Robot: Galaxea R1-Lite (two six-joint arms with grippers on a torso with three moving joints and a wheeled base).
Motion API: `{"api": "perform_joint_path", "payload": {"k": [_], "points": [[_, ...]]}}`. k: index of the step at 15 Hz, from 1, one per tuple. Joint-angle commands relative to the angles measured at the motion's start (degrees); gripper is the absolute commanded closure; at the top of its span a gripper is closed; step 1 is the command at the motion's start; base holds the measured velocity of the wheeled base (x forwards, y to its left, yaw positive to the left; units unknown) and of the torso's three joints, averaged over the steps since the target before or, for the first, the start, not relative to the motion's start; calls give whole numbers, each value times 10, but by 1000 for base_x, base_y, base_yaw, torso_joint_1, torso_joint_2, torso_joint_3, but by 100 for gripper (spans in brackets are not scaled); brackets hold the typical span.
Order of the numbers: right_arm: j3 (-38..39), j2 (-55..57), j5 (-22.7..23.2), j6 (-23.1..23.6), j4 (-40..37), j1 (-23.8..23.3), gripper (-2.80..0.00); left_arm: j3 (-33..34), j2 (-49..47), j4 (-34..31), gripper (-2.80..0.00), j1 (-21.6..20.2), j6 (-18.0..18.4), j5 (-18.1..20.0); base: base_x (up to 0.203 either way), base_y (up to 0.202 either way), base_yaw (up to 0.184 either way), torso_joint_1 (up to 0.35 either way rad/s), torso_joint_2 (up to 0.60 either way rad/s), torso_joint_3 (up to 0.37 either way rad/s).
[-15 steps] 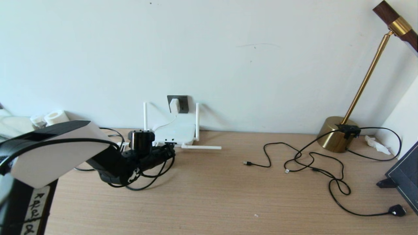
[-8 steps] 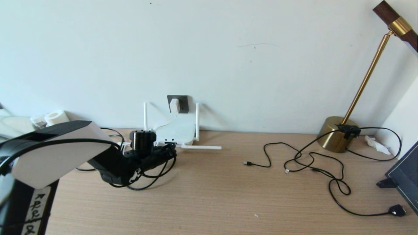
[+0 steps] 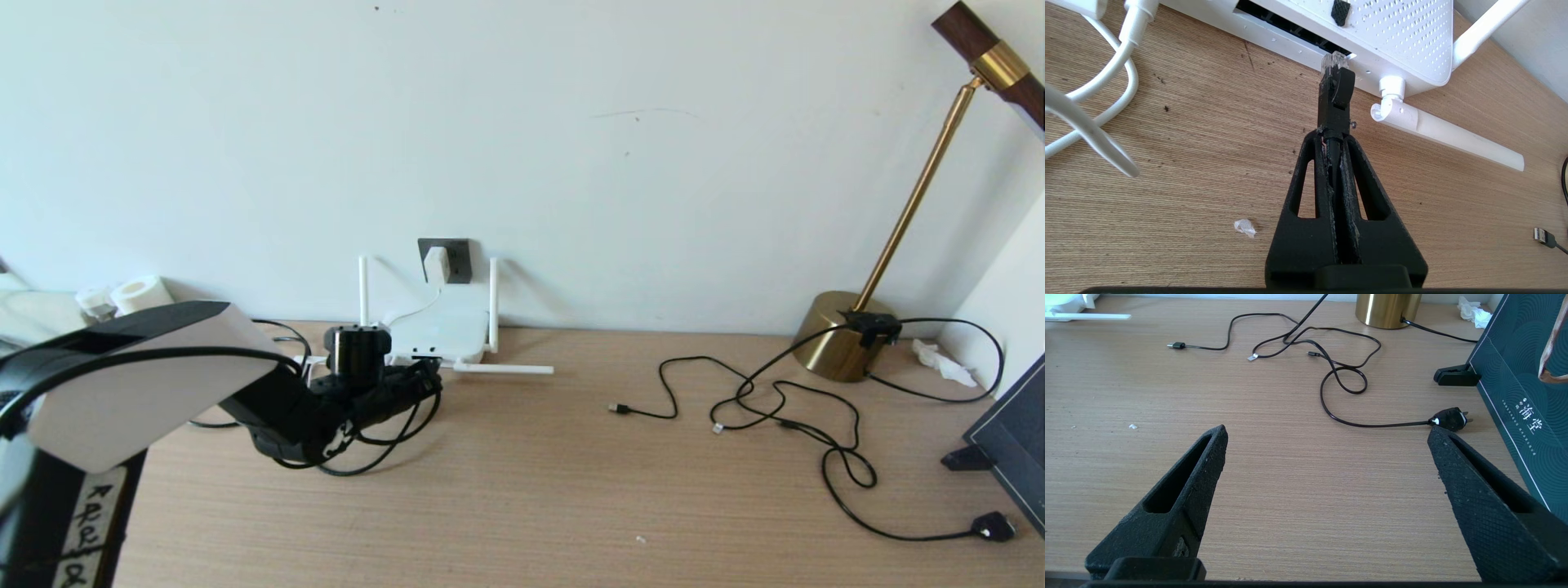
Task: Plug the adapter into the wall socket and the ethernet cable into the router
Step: Plug cable into router interface
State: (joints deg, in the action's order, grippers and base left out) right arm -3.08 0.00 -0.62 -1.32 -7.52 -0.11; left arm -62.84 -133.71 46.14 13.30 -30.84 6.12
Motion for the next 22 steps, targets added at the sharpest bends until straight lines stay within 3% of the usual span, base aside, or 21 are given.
{"api": "perform_joint_path", "payload": {"k": [1, 22], "points": [[0, 1, 0, 0, 0, 0, -280, 0, 1, 3, 0, 0, -2, 0, 0, 0, 0, 0, 0, 0], [0, 1, 0, 0, 0, 0, -280, -3, 2, 3, 0, -2, -1, 0, 0, 0, 0, 0, 0, 0]]}}
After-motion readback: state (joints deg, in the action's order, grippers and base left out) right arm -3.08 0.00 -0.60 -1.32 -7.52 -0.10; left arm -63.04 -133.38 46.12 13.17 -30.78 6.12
